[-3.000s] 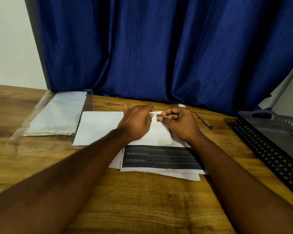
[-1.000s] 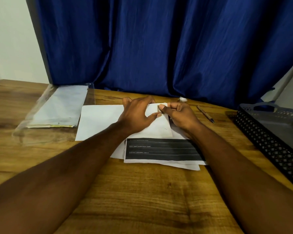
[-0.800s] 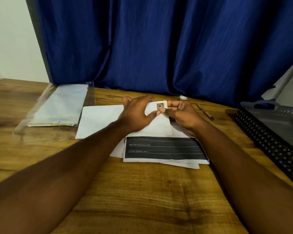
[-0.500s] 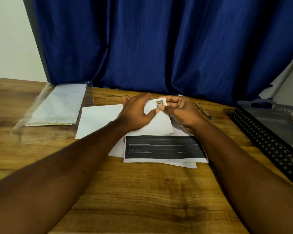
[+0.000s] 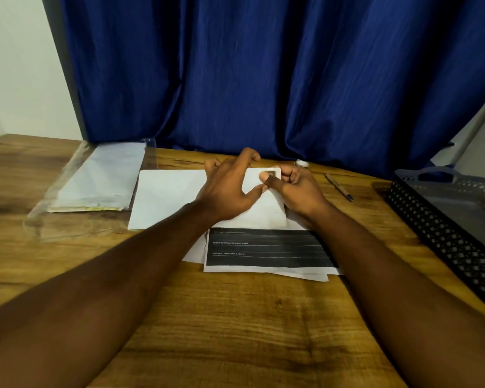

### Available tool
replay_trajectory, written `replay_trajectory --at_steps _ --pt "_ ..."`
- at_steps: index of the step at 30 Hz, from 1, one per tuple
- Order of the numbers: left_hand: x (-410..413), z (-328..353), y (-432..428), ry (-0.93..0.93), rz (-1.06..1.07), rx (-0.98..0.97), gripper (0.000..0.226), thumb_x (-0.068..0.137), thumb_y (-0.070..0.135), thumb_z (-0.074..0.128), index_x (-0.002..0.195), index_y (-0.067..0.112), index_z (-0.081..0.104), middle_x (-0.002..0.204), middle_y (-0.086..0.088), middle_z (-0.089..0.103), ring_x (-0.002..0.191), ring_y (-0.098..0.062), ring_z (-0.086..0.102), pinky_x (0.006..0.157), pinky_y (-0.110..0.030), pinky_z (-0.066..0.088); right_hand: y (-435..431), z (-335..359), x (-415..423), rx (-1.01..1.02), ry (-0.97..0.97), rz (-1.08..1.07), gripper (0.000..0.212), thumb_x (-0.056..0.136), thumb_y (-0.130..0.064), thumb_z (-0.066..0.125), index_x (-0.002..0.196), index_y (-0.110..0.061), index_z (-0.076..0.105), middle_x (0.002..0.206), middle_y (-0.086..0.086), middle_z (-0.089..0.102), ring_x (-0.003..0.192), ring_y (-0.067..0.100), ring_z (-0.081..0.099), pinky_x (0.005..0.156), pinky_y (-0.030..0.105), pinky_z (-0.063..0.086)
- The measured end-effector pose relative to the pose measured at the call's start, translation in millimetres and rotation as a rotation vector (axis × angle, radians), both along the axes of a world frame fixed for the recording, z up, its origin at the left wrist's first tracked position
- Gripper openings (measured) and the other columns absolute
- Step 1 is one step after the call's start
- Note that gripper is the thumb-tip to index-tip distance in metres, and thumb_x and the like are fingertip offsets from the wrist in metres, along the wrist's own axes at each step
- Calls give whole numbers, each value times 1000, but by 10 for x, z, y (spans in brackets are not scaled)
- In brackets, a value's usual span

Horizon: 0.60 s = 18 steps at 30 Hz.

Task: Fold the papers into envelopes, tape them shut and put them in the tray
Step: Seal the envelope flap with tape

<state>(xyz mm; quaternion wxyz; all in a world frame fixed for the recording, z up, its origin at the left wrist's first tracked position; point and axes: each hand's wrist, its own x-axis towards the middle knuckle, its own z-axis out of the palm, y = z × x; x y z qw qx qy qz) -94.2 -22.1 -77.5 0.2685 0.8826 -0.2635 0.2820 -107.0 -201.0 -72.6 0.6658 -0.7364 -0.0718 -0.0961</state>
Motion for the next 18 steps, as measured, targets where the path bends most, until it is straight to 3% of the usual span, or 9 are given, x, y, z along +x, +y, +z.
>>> replay_trajectory --at_steps 5,9,11,14,16,18 --pt "0 72 -14 -125 200 40 74 87 62 63 149 24 47 156 -3 44 143 -25 40 115 -55 22 -1 67 -2 143 -35 -193 7 98 -24 76 101 -19 73 103 7 80 93 25 78 74 44 66" --pt "20 57 -4 -128 319 -57 79 85 65 67 150 28 44 167 -4 25 152 -28 25 118 -59 20 -8 67 48 302 25 -331 6 103 -20 70 101 -23 65 107 5 77 97 24 76 76 44 66" --pt "19 23 7 -95 389 -122 83 85 67 66 152 26 39 167 -7 21 152 -30 23 115 -59 24 -24 71 78 383 66 -396 7 104 -16 68 101 -22 64 111 7 76 101 27 75 87 48 65" --pt "62 -9 35 30 458 -379 93 82 68 70 152 18 35 163 -12 26 147 -33 31 114 -56 32 -63 94 109 477 101 -422 11 105 -11 64 111 -18 60 117 10 73 99 25 72 96 52 61" --pt "95 14 73 196 340 -657 101 79 73 70 151 12 33 152 -11 42 137 -30 45 110 -50 43 -72 95 121 493 144 -380 16 104 -9 63 117 -18 59 119 10 73 104 27 73 94 53 62" --pt "71 70 101 424 153 -950 85 83 67 73 143 13 45 130 -4 62 114 -23 64 95 -45 57 -45 84 115 473 197 -304 22 104 -7 62 124 -15 59 119 11 75 106 29 75 89 50 64"
